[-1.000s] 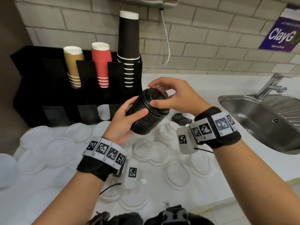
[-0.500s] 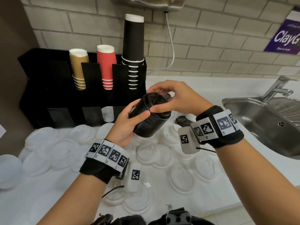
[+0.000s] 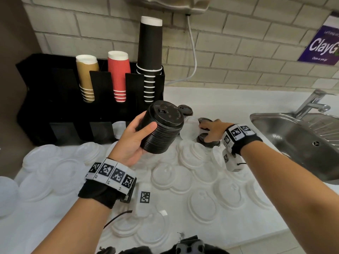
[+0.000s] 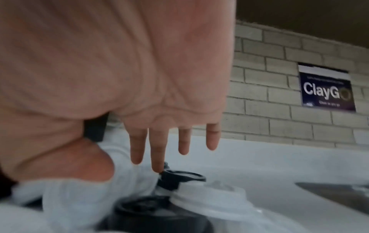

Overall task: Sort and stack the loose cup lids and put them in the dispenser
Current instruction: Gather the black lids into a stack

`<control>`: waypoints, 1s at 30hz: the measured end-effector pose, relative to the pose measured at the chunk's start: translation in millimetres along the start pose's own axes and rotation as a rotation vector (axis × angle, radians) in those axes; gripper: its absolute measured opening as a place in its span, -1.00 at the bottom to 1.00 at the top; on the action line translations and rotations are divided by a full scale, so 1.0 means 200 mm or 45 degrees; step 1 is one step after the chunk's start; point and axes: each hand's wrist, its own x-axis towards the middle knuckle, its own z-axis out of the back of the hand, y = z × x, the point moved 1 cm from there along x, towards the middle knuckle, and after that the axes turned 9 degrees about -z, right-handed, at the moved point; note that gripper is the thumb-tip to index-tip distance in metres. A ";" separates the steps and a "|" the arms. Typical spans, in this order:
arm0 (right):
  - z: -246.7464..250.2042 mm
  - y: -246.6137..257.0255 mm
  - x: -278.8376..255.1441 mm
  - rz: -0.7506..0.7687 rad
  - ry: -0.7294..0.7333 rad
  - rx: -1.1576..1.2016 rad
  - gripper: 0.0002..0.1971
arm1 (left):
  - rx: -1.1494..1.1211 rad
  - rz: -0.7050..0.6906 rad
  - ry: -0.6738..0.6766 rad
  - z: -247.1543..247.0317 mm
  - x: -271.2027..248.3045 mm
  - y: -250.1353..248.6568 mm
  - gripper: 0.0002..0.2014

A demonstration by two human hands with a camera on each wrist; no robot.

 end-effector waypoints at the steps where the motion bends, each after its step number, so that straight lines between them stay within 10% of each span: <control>1: -0.02 -0.01 0.03 -0.030 0.004 -0.051 -0.21 | 0.003 -0.003 -0.002 0.00 0.00 0.00 -0.45; 21: -0.06 -0.11 0.13 0.110 -0.104 0.061 -0.37 | 0.033 -0.003 -0.010 0.04 -0.02 0.00 -0.44; 30: 0.11 0.06 -0.22 0.733 -0.074 1.363 -0.50 | 0.020 -0.022 -0.053 0.02 -0.01 0.04 -0.49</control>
